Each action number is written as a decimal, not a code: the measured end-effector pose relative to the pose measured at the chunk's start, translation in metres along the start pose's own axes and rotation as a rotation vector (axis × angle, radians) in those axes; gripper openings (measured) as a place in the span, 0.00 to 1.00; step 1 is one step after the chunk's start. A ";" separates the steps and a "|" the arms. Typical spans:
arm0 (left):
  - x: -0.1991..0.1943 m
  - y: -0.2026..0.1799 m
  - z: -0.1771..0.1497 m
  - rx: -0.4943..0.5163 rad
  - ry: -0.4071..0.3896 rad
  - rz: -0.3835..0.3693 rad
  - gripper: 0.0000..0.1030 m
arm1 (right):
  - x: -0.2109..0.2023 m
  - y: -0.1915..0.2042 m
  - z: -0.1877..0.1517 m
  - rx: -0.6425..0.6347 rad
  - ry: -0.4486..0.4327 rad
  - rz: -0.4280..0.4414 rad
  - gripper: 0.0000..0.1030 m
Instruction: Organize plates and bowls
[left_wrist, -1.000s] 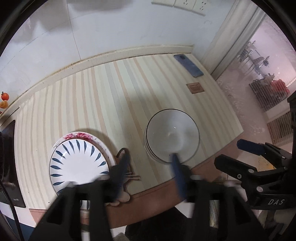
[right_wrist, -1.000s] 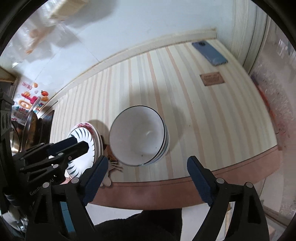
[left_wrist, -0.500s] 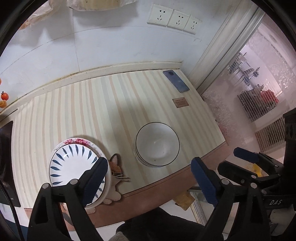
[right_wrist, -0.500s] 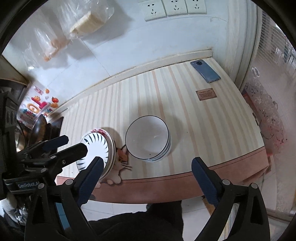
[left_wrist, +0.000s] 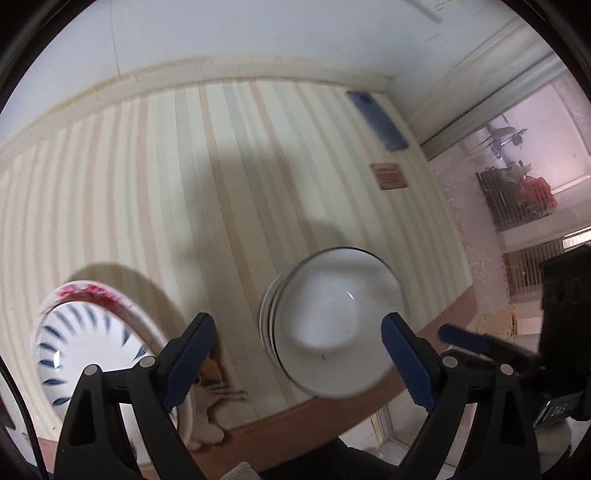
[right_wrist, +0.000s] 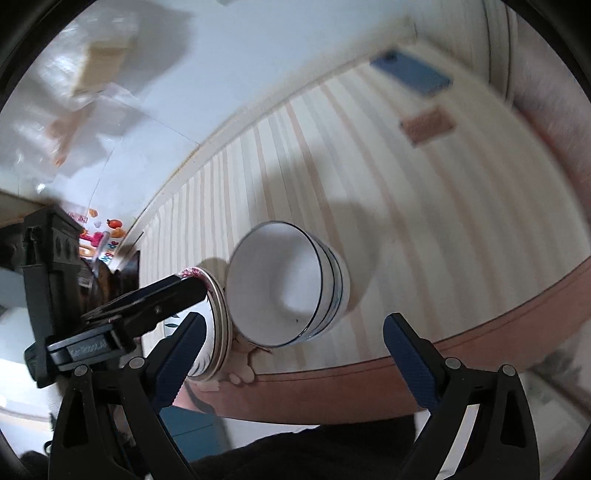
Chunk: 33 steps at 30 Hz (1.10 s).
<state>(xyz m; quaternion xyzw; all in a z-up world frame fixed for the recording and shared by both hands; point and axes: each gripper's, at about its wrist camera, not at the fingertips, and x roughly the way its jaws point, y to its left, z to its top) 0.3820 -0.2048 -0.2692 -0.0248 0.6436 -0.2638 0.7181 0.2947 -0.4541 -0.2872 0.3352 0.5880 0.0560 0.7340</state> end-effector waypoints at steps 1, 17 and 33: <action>0.006 0.003 0.002 -0.004 0.008 -0.003 0.90 | 0.010 -0.007 0.002 0.020 0.015 0.016 0.96; 0.088 0.026 0.022 -0.063 0.193 -0.118 0.71 | 0.116 -0.033 0.019 0.028 0.181 0.077 0.89; 0.080 0.027 0.012 -0.131 0.201 -0.124 0.57 | 0.145 -0.035 0.031 0.092 0.230 0.131 0.67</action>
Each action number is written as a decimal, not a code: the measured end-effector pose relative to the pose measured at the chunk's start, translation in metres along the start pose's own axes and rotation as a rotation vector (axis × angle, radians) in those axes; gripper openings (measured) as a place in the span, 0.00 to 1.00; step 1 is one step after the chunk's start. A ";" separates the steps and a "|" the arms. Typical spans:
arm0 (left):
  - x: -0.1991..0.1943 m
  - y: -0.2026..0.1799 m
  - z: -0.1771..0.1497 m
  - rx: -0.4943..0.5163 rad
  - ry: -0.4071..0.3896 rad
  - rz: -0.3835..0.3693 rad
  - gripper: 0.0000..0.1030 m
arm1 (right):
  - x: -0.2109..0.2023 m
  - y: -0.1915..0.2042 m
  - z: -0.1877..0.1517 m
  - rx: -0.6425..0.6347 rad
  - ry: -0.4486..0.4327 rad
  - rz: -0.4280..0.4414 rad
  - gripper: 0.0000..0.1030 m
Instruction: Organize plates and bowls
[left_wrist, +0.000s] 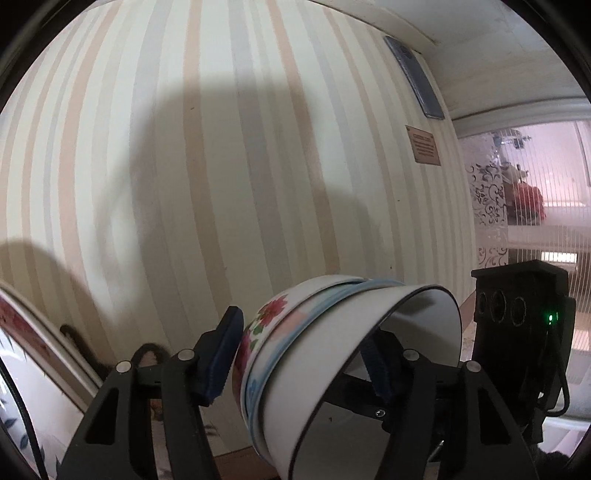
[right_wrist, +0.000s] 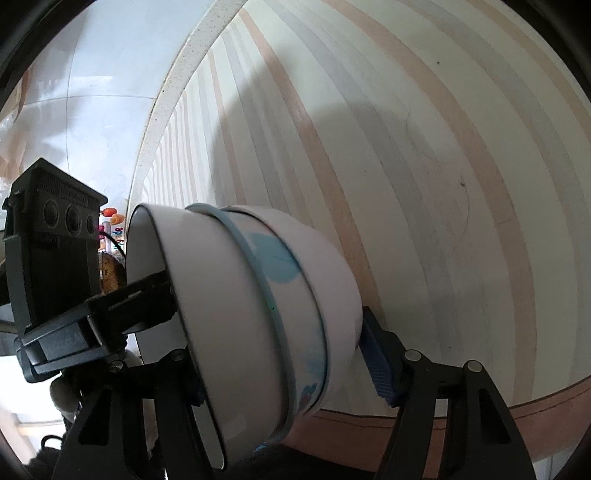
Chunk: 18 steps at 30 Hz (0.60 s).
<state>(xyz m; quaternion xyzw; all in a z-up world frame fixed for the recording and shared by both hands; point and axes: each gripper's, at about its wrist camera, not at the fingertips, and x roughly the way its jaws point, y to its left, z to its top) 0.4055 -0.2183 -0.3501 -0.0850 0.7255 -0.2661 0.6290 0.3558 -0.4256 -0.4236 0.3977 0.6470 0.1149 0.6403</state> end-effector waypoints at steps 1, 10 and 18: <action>-0.002 0.002 -0.001 -0.017 0.003 0.005 0.57 | 0.000 0.002 0.001 0.001 -0.001 -0.001 0.67; -0.039 0.011 -0.008 -0.063 -0.064 0.015 0.57 | -0.003 0.031 0.006 -0.050 0.011 0.013 0.67; -0.083 0.038 -0.021 -0.113 -0.140 0.000 0.58 | 0.002 0.083 0.010 -0.135 0.027 0.007 0.67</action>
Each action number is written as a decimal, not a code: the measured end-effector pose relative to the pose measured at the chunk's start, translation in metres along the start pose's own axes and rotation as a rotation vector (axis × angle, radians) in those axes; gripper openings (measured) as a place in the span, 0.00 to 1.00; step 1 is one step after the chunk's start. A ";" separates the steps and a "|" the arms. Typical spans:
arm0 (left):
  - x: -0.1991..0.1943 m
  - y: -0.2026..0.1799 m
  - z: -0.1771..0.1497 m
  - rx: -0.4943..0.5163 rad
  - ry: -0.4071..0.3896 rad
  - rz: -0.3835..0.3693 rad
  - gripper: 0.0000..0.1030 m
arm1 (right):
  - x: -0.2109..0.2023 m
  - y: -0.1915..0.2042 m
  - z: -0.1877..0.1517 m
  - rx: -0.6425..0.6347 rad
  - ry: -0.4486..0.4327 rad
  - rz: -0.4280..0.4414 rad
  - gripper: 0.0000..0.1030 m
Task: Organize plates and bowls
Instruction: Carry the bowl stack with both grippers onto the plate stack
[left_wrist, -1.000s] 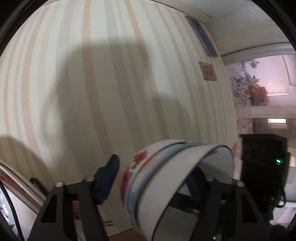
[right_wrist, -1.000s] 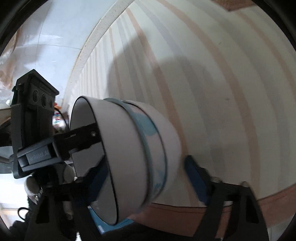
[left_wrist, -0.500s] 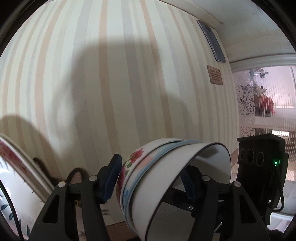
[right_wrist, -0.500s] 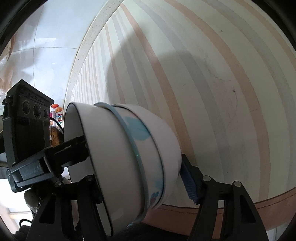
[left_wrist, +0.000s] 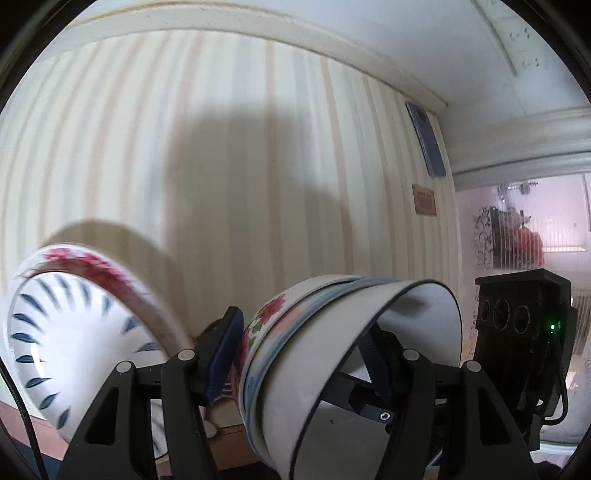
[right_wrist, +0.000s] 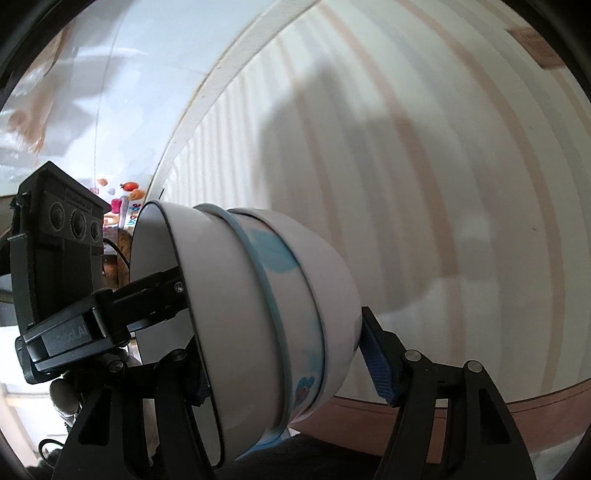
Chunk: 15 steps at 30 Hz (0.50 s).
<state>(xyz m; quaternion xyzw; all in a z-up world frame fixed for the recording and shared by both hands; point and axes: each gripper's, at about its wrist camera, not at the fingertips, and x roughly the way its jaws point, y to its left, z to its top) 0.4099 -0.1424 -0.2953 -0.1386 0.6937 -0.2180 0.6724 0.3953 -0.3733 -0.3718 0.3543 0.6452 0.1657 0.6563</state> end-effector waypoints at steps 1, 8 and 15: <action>-0.008 0.008 -0.001 -0.012 -0.012 -0.004 0.57 | 0.003 0.009 -0.002 -0.015 0.004 -0.003 0.67; -0.042 0.056 -0.013 -0.054 -0.055 -0.003 0.58 | 0.037 0.066 -0.014 -0.080 0.032 -0.013 0.67; -0.062 0.107 -0.025 -0.077 -0.067 0.014 0.58 | 0.082 0.102 -0.035 -0.112 0.054 -0.018 0.67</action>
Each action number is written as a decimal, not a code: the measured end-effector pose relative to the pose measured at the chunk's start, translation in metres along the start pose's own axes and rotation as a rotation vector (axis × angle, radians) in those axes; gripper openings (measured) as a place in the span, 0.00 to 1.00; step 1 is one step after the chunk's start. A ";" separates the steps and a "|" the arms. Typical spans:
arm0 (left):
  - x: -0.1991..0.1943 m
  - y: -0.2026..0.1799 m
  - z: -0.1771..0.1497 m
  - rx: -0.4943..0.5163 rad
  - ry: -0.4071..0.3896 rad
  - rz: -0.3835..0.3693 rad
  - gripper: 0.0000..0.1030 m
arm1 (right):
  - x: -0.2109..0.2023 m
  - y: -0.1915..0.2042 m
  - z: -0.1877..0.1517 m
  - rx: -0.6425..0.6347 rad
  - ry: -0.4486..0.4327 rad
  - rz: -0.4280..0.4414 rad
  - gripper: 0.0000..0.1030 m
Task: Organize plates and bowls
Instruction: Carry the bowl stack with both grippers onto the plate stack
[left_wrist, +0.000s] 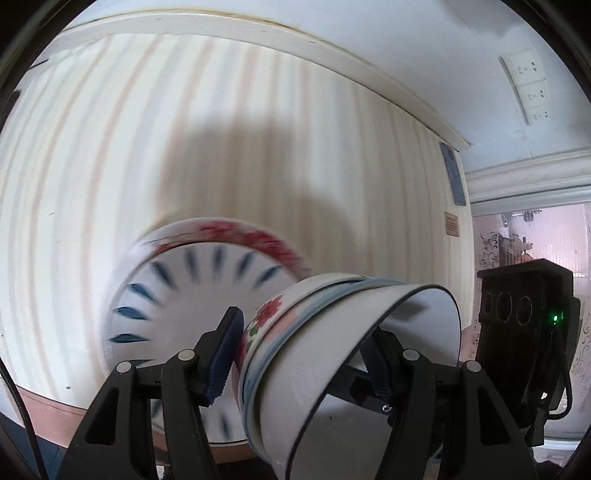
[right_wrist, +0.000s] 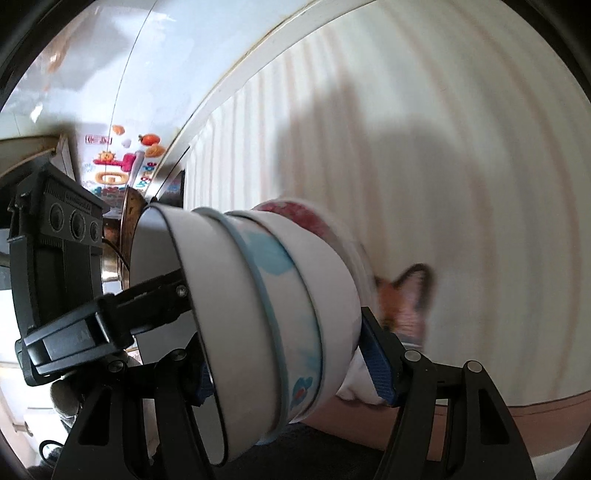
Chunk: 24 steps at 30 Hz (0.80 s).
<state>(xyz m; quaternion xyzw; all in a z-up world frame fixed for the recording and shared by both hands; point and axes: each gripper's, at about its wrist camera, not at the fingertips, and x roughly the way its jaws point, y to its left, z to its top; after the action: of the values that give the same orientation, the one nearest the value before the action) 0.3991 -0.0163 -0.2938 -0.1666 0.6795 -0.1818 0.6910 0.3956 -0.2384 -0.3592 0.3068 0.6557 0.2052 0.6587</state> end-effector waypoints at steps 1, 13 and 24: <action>-0.001 0.006 -0.001 -0.004 -0.002 0.002 0.58 | 0.008 0.004 -0.002 -0.004 0.002 -0.001 0.67; 0.008 0.054 -0.005 -0.043 0.013 -0.010 0.58 | 0.069 0.030 -0.010 -0.013 0.027 -0.050 0.67; 0.010 0.059 -0.003 0.005 0.016 0.003 0.57 | 0.087 0.045 -0.004 -0.009 0.006 -0.079 0.66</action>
<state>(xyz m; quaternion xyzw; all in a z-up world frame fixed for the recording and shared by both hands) 0.3980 0.0305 -0.3306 -0.1624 0.6848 -0.1835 0.6863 0.4021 -0.1462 -0.3930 0.2772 0.6685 0.1828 0.6655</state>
